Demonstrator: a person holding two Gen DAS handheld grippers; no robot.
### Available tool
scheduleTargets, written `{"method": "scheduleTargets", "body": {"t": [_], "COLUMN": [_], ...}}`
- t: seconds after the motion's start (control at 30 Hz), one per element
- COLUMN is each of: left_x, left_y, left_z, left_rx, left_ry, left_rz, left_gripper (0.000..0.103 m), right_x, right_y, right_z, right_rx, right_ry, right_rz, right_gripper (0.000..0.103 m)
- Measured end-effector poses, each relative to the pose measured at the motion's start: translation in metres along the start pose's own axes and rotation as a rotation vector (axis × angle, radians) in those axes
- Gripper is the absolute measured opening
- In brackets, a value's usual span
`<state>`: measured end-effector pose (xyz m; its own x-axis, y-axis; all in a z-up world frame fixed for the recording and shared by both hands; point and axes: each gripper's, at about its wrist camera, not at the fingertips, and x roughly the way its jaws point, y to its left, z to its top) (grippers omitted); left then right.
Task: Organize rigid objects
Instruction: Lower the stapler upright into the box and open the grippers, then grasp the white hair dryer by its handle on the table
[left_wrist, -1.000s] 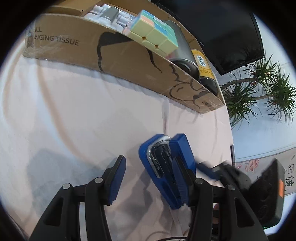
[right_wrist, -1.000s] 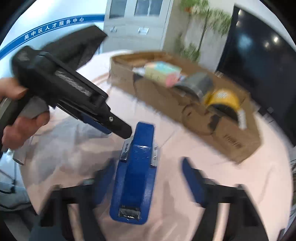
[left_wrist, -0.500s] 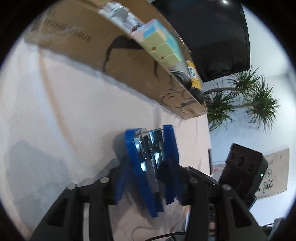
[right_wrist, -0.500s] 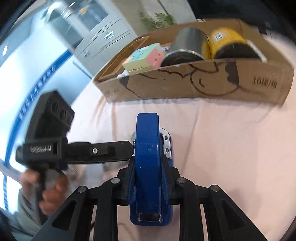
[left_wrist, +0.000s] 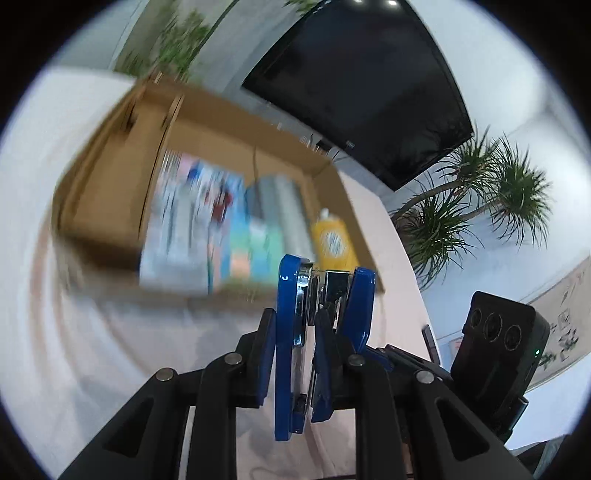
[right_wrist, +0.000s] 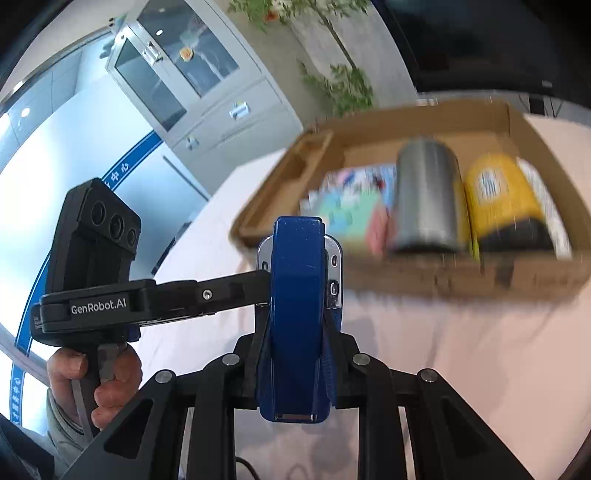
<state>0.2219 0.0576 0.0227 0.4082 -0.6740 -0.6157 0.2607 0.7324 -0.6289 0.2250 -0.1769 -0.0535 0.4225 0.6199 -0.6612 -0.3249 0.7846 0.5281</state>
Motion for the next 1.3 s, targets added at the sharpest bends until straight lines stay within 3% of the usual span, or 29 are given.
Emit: {"method": "scheduleTargets", "body": {"t": [0.2, 0.3, 0.43, 0.63, 0.8, 0.83, 0.87, 0.9, 0.93, 1.0, 1.07, 1.13, 1.2, 1.3], "left_x": [0.001, 0.023, 0.056, 0.114, 0.130, 0.125, 0.115, 0.104, 0.093, 0.059, 0.019, -0.027, -0.066, -0.122], "left_y": [-0.016, -0.005, 0.028, 0.089, 0.091, 0.087, 0.079, 0.072, 0.065, 0.048, 0.024, 0.005, -0.010, -0.027], "left_z": [0.091, 0.130, 0.157, 0.161, 0.149, 0.148, 0.146, 0.144, 0.141, 0.133, 0.112, 0.082, 0.056, 0.019], "left_rx": [0.099, 0.090, 0.032, -0.110, -0.081, -0.063, -0.021, 0.014, 0.033, 0.085, 0.168, 0.213, 0.241, 0.233], "left_ry": [-0.043, -0.016, 0.030, 0.173, 0.228, 0.214, 0.184, 0.154, 0.123, 0.028, -0.070, -0.175, -0.248, -0.323], "left_rz": [-0.033, -0.036, -0.054, -0.102, 0.007, 0.019, 0.072, 0.106, 0.125, 0.161, 0.222, 0.291, 0.355, 0.445], "left_gripper": [0.018, 0.018, 0.018, 0.019, 0.027, 0.026, 0.032, 0.045, 0.050, 0.060, 0.072, 0.081, 0.081, 0.081], "right_x": [-0.009, 0.007, 0.047, 0.115, 0.146, 0.145, 0.142, 0.133, 0.124, 0.095, 0.059, 0.030, 0.011, -0.005], "right_y": [0.011, 0.003, -0.020, -0.049, -0.055, -0.054, -0.052, -0.046, -0.038, -0.022, -0.003, 0.008, 0.015, 0.023], "right_z": [0.081, 0.126, 0.169, 0.185, 0.173, 0.170, 0.170, 0.170, 0.167, 0.160, 0.145, 0.121, 0.092, 0.044], "right_rx": [-0.060, -0.035, 0.018, 0.056, 0.090, 0.096, 0.097, 0.088, 0.071, 0.004, -0.072, -0.127, -0.185, -0.220], "right_ry": [-0.106, -0.097, -0.039, 0.087, 0.175, 0.167, 0.150, 0.125, 0.100, 0.015, -0.072, -0.127, -0.149, -0.108], "right_rz": [-0.050, -0.073, -0.113, -0.230, -0.328, -0.330, -0.329, -0.318, -0.330, -0.353, -0.360, -0.381, -0.398, -0.379], "right_gripper": [0.022, 0.023, 0.022, 0.023, 0.025, 0.025, 0.028, 0.039, 0.045, 0.078, 0.093, 0.098, 0.102, 0.102]}}
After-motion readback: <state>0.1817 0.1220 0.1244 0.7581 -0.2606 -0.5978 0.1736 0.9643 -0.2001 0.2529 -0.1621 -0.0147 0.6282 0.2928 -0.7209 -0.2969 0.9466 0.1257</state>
